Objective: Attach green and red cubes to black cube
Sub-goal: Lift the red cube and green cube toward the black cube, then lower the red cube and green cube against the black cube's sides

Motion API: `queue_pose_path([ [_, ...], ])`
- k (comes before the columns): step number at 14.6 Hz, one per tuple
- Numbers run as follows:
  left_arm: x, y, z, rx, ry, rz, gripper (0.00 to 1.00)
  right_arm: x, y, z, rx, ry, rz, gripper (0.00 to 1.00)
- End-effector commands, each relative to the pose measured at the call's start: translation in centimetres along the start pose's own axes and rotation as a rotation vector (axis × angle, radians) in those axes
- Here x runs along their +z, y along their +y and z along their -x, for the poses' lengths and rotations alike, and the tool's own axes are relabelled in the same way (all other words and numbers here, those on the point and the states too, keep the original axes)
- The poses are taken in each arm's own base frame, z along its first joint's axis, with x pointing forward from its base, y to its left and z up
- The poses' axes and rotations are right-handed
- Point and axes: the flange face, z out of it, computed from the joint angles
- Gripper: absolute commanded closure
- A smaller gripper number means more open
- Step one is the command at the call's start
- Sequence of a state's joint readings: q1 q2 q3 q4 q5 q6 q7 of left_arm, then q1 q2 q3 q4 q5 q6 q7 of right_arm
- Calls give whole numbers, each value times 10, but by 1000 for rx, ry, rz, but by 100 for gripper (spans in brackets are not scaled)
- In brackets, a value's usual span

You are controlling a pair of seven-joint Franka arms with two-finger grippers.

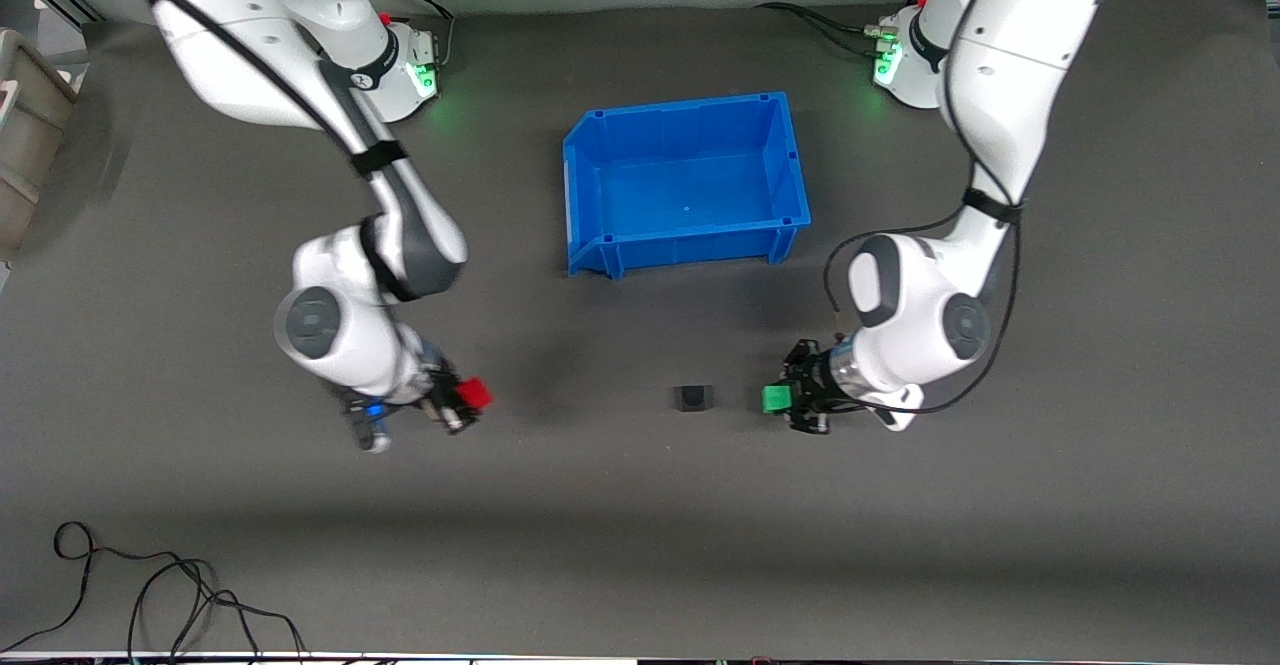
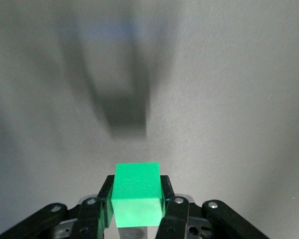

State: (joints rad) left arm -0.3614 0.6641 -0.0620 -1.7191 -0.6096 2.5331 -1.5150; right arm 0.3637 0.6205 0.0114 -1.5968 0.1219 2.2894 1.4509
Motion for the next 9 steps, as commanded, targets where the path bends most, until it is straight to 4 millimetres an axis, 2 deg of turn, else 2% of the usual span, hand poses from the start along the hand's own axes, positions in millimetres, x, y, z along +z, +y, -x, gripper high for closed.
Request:
queue_pose_path([
  [1, 11, -2, 10, -1, 5, 26, 100, 16, -37, 25, 175, -13, 30, 100],
  [4, 20, -2, 21, 12, -11, 21, 100, 28, -60, 72, 321, -5, 75, 100],
  [6, 30, -2, 28, 14, -21, 15, 100, 33, -63, 94, 389, -8, 77, 100],
  [9, 34, -2, 37, -34, -23, 52, 100, 54, -62, 140, 419, -8, 80, 100],
])
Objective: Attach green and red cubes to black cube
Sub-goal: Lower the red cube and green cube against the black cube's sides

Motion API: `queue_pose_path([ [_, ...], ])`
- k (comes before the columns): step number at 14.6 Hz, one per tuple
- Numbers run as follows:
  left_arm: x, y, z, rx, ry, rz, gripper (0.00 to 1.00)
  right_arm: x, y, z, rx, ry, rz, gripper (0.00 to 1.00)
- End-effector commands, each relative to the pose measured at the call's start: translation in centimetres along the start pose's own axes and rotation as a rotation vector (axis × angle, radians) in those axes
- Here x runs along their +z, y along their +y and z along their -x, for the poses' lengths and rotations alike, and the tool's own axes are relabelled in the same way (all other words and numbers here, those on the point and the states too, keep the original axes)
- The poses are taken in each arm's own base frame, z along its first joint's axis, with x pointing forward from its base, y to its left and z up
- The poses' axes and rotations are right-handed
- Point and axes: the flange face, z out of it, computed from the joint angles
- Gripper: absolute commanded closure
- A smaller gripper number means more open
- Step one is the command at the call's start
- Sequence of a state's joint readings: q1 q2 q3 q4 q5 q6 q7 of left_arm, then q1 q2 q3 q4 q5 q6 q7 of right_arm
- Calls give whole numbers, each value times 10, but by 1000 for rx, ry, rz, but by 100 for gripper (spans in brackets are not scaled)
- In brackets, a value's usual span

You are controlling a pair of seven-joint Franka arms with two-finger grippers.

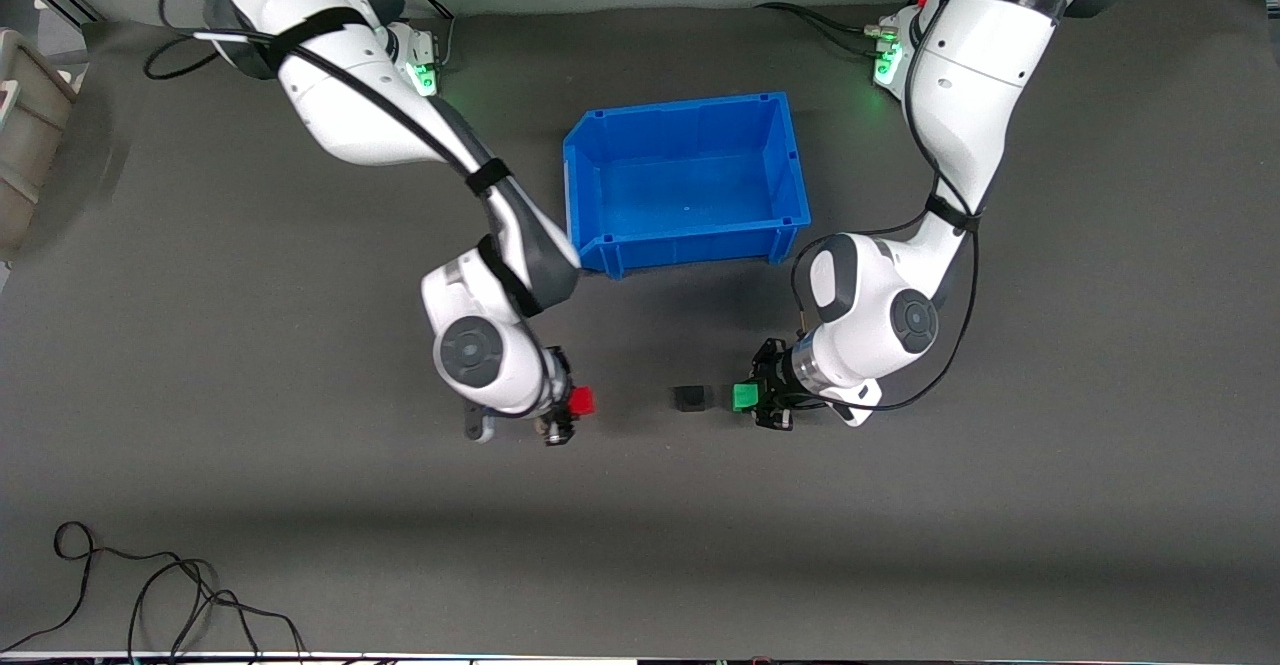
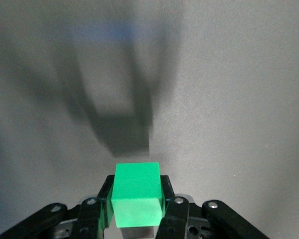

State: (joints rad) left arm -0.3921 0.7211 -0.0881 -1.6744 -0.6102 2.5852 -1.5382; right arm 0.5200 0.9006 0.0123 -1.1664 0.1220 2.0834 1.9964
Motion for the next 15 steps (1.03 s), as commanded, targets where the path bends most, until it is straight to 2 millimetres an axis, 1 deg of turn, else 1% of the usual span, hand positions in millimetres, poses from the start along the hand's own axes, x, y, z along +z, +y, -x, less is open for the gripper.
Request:
queue_pose_path([
  [1, 15, 1, 15, -60, -4, 50, 100, 18, 6, 37, 53, -1, 1, 100],
  [4, 19, 0, 18, -64, -6, 52, 100, 39, 10, 56, 112, -12, -14, 100],
  [5, 26, -4, 22, -71, -4, 45, 100, 45, 14, 66, 134, -25, -33, 100],
  [6, 32, -8, 26, -80, -3, 42, 100, 50, 17, 70, 135, -25, -34, 100],
  [7, 32, -7, 29, -82, -5, 50, 100, 57, 19, 72, 135, -20, -27, 100],
  [9, 35, -8, 30, -82, -5, 52, 100, 66, 32, 88, 111, -12, -21, 100],
  [10, 40, -13, 34, -75, -4, 45, 100, 72, 38, 96, 111, -10, -21, 100],
  [11, 41, -14, 36, -72, -5, 44, 100, 77, 43, 102, 107, -4, -20, 100],
  [13, 41, -14, 37, -77, -5, 44, 100, 79, 44, 105, 109, -5, -21, 100],
  [15, 42, -17, 44, -73, -6, 43, 100, 77, 43, 105, 109, -10, -29, 100],
])
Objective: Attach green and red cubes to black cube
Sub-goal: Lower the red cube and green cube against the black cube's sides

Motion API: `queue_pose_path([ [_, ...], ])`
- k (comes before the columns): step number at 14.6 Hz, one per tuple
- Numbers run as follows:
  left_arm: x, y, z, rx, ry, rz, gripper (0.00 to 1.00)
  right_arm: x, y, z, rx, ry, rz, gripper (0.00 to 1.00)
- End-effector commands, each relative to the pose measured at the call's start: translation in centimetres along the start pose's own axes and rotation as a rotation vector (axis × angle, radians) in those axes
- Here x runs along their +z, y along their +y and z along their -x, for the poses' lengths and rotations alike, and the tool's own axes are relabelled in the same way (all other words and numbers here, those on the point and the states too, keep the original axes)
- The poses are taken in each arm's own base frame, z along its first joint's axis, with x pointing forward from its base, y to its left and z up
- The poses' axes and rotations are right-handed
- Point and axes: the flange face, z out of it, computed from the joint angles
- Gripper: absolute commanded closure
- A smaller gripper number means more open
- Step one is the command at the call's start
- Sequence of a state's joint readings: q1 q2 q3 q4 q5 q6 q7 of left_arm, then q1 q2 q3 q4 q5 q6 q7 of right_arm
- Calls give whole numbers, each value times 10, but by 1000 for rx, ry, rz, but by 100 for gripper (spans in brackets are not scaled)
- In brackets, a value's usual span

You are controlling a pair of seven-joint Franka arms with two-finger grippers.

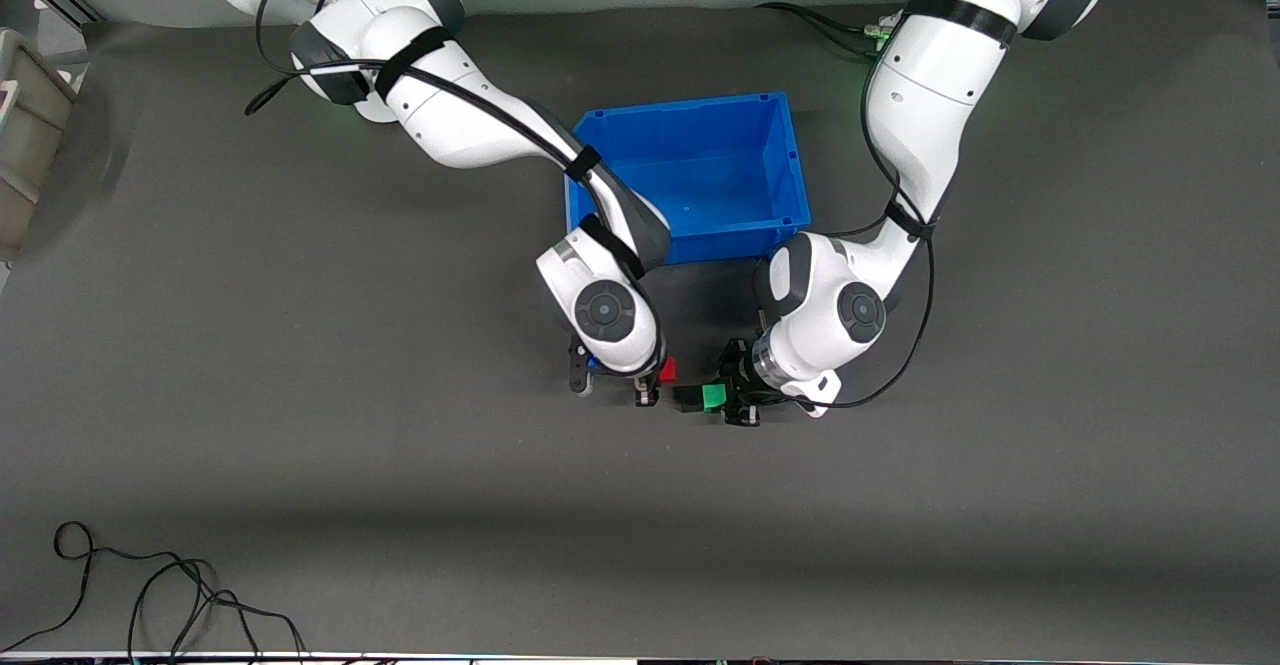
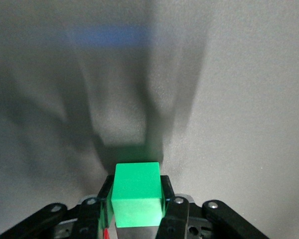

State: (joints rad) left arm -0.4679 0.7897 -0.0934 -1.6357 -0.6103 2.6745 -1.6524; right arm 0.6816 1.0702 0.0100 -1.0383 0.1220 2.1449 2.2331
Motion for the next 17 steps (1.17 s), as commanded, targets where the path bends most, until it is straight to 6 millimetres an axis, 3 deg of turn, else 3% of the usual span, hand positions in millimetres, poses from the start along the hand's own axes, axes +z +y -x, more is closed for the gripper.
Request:
queue_pose_path([
  [1, 2, 0, 14, -9, -7, 12, 100, -4, -9, 3, 26, -16, -38, 100],
  [8, 4, -4, 14, 9, -1, 3, 100, 6, -22, -8, 41, -40, -75, 100],
  [15, -3, 10, -4, -15, 8, 18, 100, 4, -22, -8, 29, -38, -78, 100],
  [17, -2, 10, -5, -16, 9, 16, 100, 6, -27, -16, 29, -24, -83, 100],
])
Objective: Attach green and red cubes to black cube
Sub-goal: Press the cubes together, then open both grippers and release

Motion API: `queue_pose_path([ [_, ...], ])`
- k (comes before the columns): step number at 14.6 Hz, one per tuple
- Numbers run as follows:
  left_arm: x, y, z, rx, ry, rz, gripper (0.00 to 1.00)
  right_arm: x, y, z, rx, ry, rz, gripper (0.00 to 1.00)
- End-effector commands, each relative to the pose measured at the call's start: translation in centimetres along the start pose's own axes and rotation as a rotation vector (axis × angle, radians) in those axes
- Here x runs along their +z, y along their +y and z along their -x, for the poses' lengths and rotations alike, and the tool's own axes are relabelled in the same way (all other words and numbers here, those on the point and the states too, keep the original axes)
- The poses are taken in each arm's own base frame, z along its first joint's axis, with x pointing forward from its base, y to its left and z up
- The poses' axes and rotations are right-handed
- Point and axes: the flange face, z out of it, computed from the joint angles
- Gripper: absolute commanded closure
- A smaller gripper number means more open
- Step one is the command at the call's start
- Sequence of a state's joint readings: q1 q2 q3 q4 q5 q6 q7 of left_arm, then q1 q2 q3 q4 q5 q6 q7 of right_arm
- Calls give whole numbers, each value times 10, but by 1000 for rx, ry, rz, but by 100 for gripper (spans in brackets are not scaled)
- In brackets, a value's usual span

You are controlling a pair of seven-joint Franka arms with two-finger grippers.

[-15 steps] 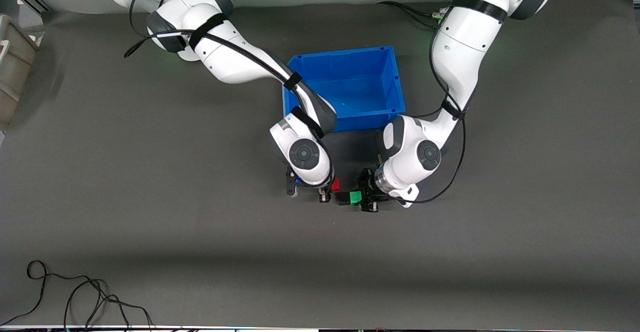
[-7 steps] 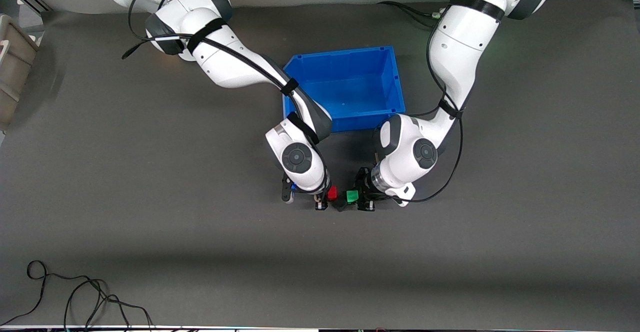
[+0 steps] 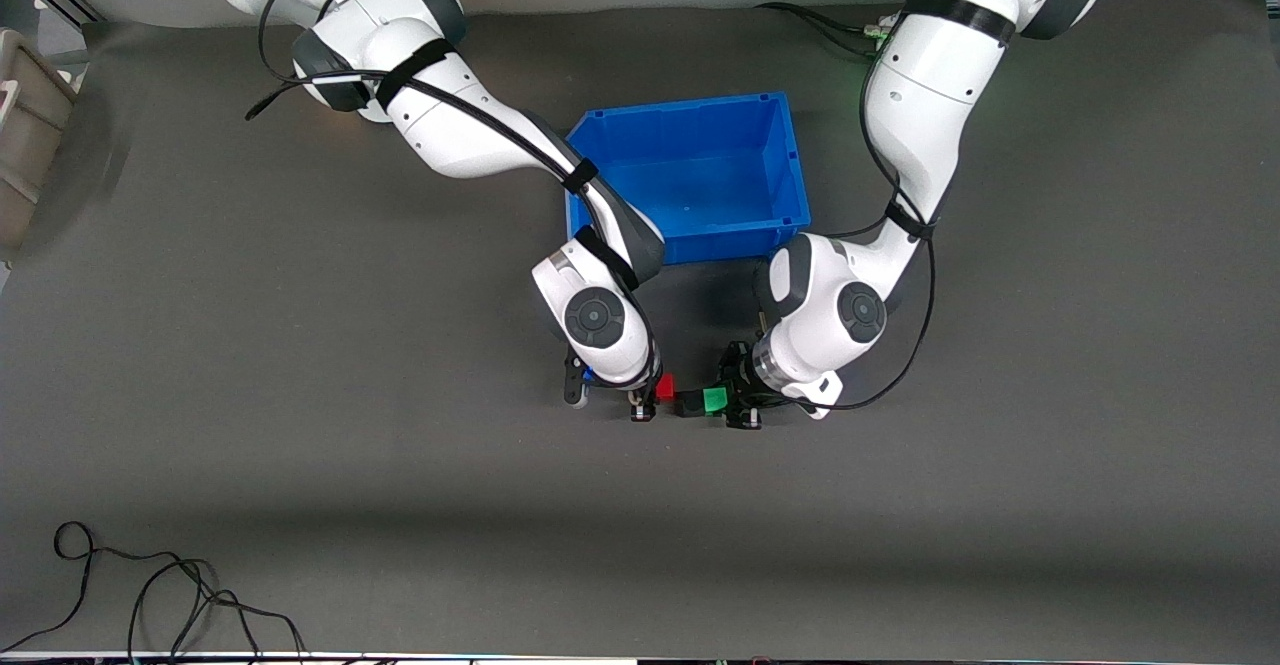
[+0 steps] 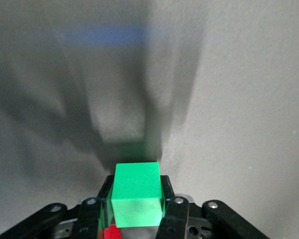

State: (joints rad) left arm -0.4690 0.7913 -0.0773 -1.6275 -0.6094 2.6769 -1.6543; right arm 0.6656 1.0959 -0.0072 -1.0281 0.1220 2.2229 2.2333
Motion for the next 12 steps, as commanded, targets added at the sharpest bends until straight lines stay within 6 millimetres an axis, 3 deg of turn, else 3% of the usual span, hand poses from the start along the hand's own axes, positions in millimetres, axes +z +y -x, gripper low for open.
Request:
queue_pose_path([
  [1, 1, 2, 2, -9, 1, -1, 100, -1, -8, -2, 3, 0, -22, 100],
  [12, 10, -18, 28, 14, -12, -16, 100, -1, -10, -3, 8, 0, -24, 100],
])
